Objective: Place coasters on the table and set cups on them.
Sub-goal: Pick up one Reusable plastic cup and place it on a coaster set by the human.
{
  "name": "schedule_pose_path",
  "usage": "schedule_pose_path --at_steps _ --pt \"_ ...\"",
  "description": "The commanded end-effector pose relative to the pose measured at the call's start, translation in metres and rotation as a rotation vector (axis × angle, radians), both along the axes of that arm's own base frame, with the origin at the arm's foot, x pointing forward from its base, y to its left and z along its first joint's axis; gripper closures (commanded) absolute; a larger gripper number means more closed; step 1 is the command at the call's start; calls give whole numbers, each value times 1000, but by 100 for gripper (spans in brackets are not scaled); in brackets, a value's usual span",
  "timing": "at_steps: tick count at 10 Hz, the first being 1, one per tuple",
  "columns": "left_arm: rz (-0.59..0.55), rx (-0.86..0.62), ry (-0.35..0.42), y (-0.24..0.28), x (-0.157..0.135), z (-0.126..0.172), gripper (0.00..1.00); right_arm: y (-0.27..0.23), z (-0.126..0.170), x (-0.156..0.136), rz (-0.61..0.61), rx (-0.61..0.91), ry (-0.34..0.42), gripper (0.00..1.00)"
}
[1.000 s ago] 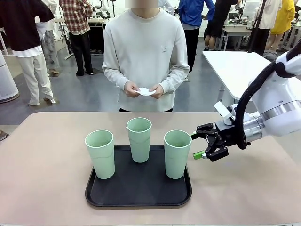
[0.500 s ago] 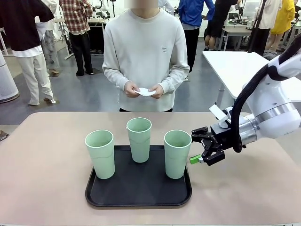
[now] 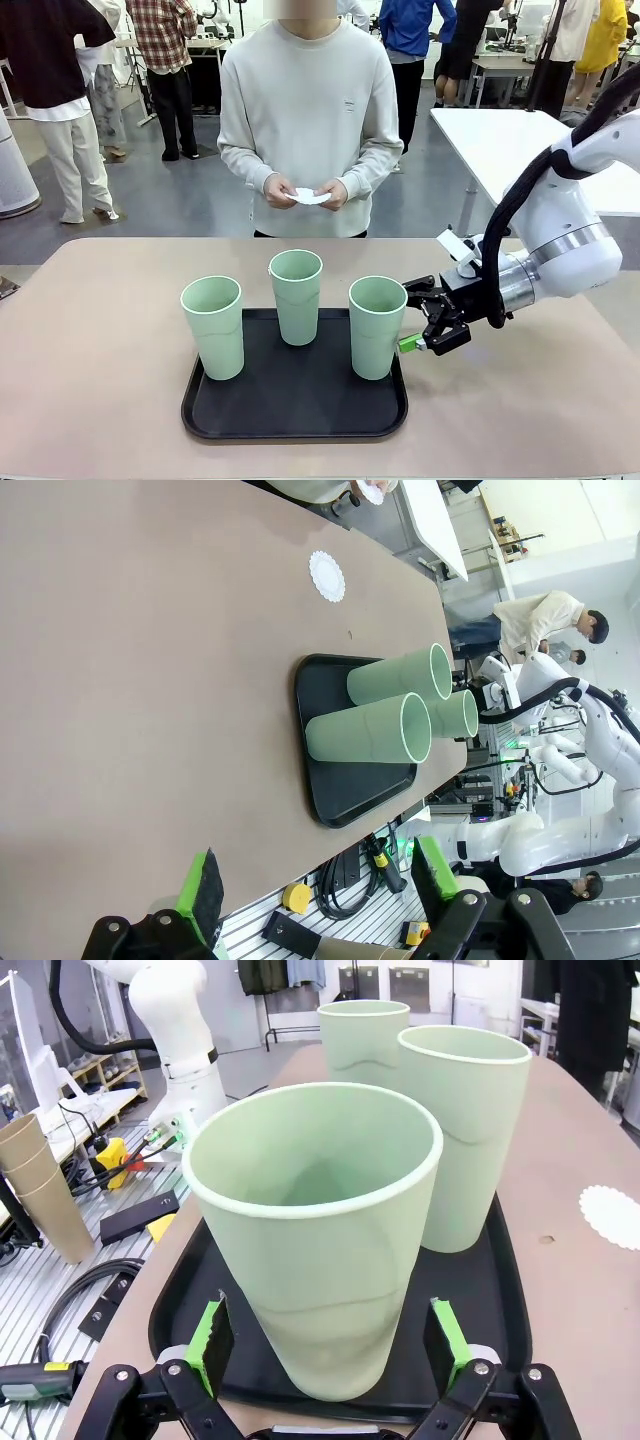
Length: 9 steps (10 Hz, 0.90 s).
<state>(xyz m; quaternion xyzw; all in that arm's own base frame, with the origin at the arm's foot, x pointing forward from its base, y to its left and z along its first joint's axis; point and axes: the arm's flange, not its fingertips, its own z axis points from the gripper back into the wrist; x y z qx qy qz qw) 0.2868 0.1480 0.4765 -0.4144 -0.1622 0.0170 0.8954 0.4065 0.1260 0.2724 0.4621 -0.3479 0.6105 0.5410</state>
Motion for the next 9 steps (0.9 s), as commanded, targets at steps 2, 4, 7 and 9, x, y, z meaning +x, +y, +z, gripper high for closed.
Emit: schedule_pose_path --at_steps 2,4,7,9 --pt "7 -15 -9 -1 2 0 0 14 -10 4 50 25 -11 0" --pt "7 -15 -9 -1 2 0 0 18 -13 5 58 21 0 0" --pt "7 -15 -9 -1 2 0 0 29 -19 8 74 14 -1 0" --pt "7 -15 -9 -1 2 0 0 34 -21 9 83 19 -1 0"
